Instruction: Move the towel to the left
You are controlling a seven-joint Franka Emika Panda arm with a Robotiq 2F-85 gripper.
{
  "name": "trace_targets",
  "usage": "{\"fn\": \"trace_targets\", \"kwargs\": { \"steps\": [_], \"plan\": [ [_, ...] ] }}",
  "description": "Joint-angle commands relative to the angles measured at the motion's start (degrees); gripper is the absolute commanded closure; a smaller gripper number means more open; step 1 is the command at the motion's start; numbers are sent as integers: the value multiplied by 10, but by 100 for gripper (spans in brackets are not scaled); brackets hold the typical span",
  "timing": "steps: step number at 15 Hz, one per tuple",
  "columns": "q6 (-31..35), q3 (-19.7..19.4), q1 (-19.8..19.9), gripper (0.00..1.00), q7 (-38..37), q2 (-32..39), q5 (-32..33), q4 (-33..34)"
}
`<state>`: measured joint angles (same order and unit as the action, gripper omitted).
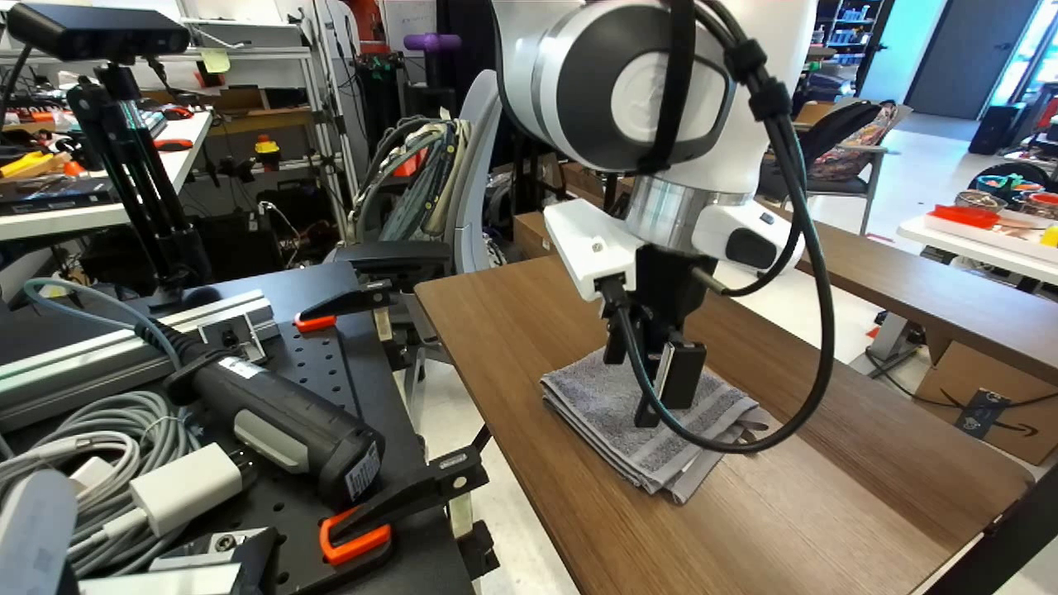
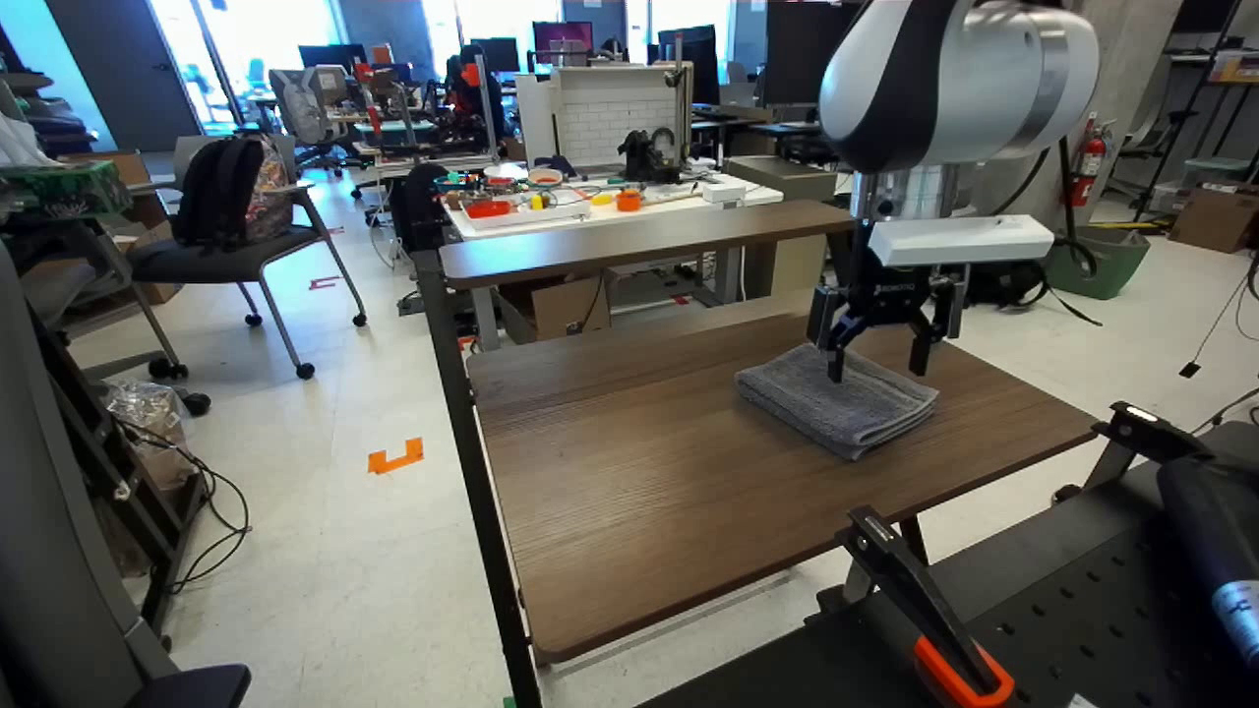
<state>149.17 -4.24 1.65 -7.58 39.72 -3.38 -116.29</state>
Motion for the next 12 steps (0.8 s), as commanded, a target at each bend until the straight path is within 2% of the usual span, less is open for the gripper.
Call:
{"fn": "trace_targets", "kwargs": {
  "steps": [1,5,12],
  "plan": [
    [24,-13,-20,0,-16,55,15,40],
    [43,-16,-44,0,-23,82,17,51],
    [60,-28,-123,0,-79,100,38,64]
  ]
}}
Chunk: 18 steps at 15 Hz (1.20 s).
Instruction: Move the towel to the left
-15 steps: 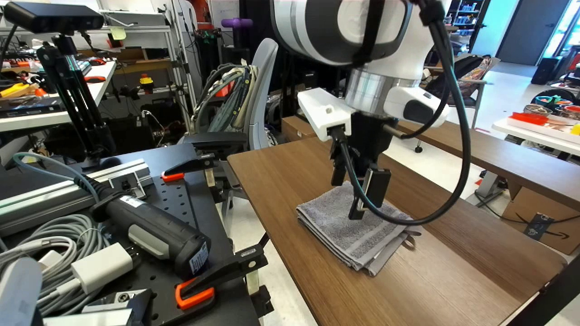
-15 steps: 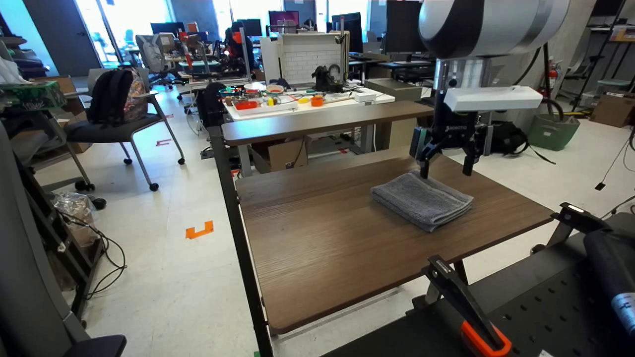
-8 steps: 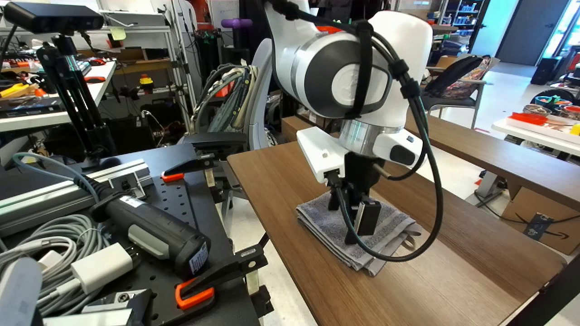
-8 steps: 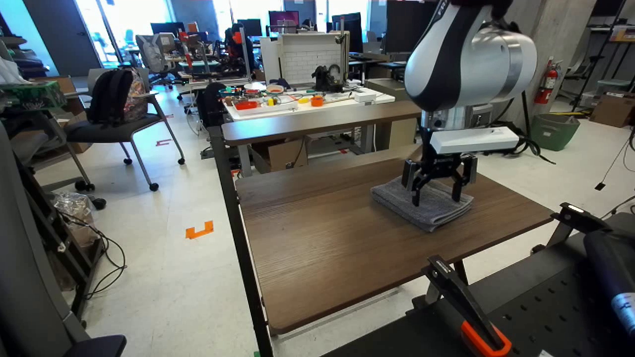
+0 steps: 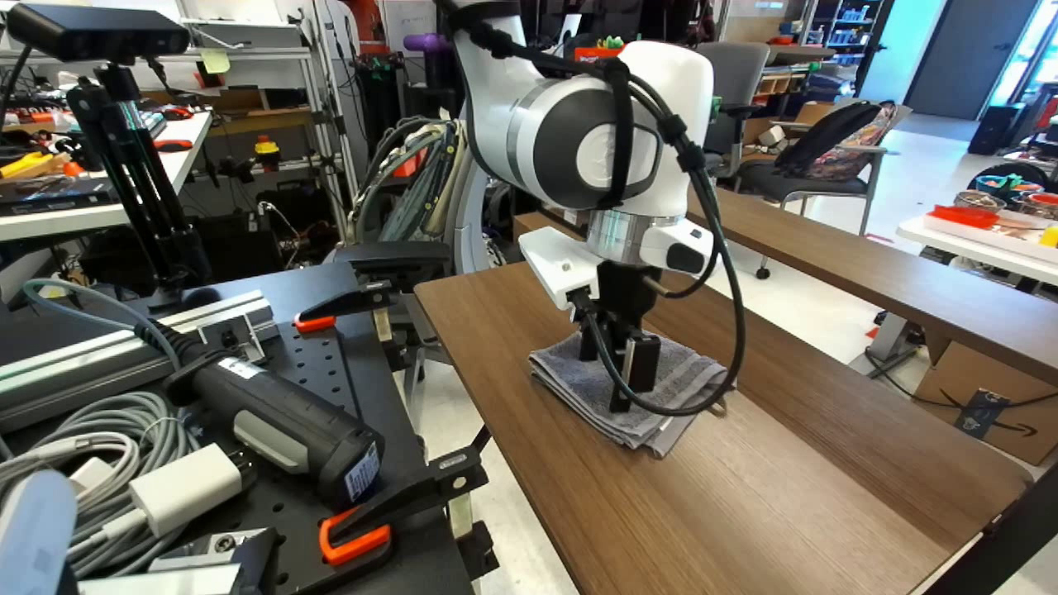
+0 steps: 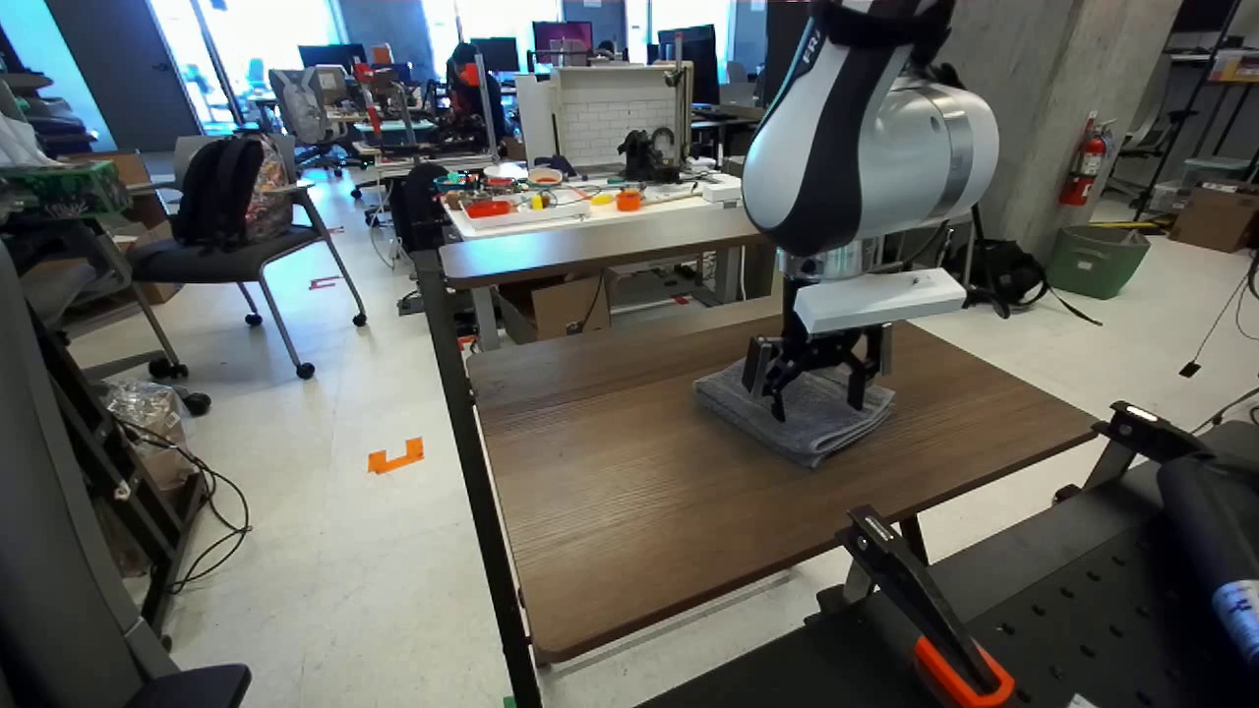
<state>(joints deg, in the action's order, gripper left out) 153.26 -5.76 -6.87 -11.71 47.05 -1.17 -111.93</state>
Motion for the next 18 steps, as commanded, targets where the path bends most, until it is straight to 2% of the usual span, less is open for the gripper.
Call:
{"fn": "trace_targets", "kwargs": {
  "steps": [1,9,14,18],
  "plan": [
    [15,-13,-51,0,-50,30,18,26],
    [11,-16,-137,0,-137,39,29,50],
    [-3,-11,-147,0,-151,25,22,49],
    [14,8,-136,0,-142,-43,8,-23]
  ]
}}
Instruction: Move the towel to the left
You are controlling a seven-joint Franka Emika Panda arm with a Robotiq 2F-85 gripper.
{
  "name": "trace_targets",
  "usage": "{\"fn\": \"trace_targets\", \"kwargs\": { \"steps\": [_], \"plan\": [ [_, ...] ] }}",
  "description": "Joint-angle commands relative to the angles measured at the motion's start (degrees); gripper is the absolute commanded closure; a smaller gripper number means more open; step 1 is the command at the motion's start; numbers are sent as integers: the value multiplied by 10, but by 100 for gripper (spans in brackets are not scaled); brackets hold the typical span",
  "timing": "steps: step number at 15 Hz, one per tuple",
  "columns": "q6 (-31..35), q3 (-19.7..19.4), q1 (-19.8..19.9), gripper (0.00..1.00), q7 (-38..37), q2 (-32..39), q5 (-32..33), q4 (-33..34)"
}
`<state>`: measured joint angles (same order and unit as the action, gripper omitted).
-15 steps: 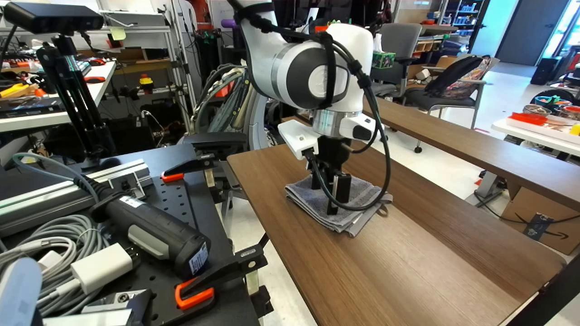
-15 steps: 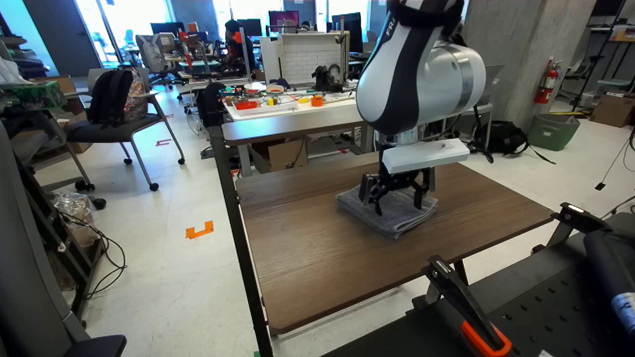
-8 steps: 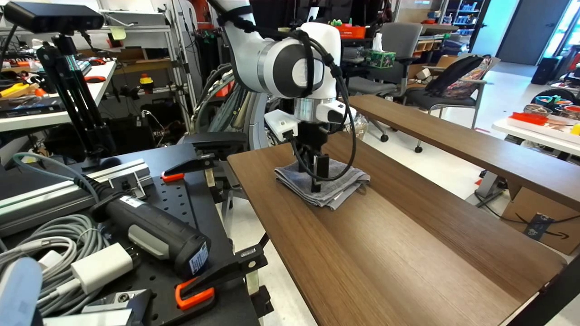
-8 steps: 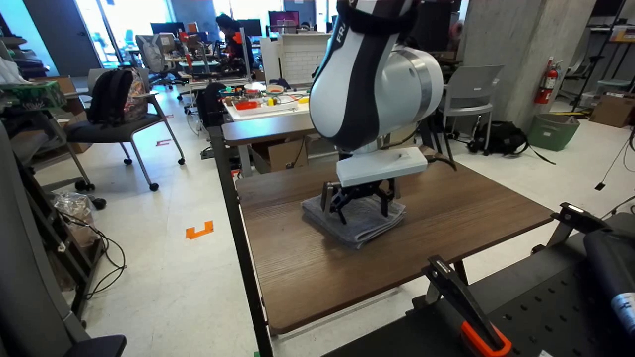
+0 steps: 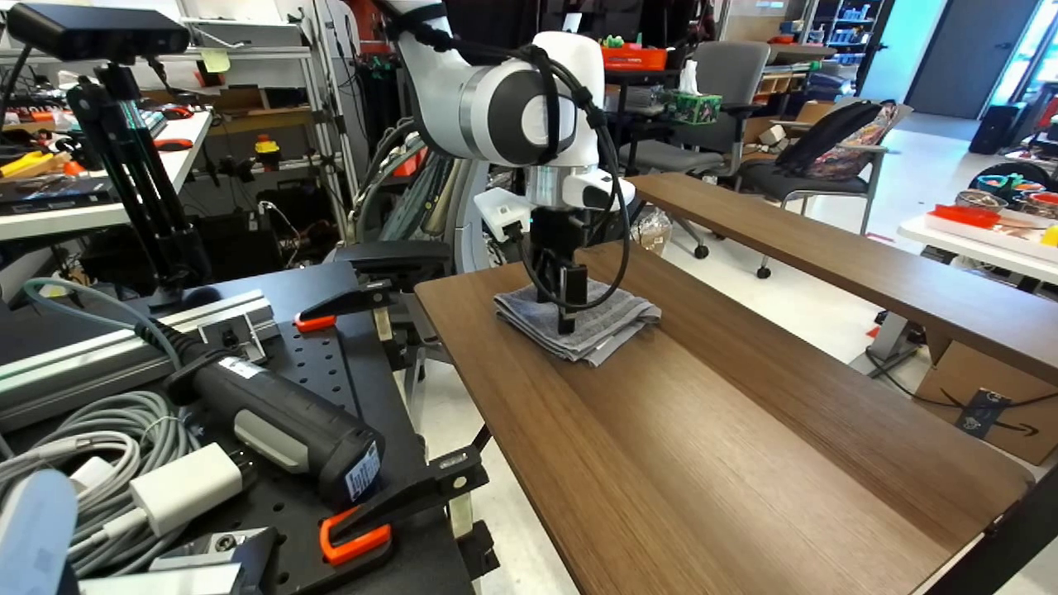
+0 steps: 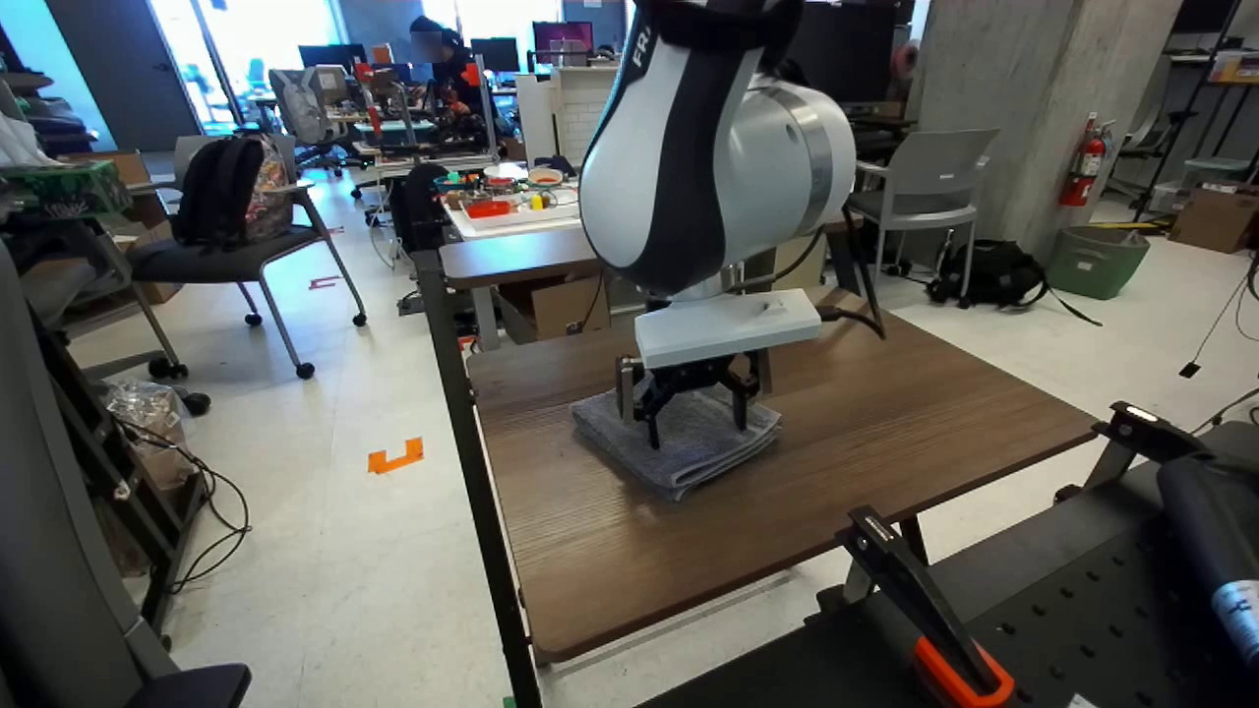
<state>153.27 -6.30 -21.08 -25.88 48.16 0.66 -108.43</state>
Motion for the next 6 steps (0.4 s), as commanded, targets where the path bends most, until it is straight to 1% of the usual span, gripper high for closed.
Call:
{"fn": "trace_targets", "kwargs": {
  "steps": [1,2,3,4,6],
  "plan": [
    [3,20,13,0,11,-73,-12,-77],
    [-4,23,15,0,13,-83,-11,-88],
    [-2,11,5,0,-1,-36,-1,-37],
    [-3,12,5,0,-1,-45,0,-46],
    [-3,11,5,0,-1,-43,0,-44]
  ]
}}
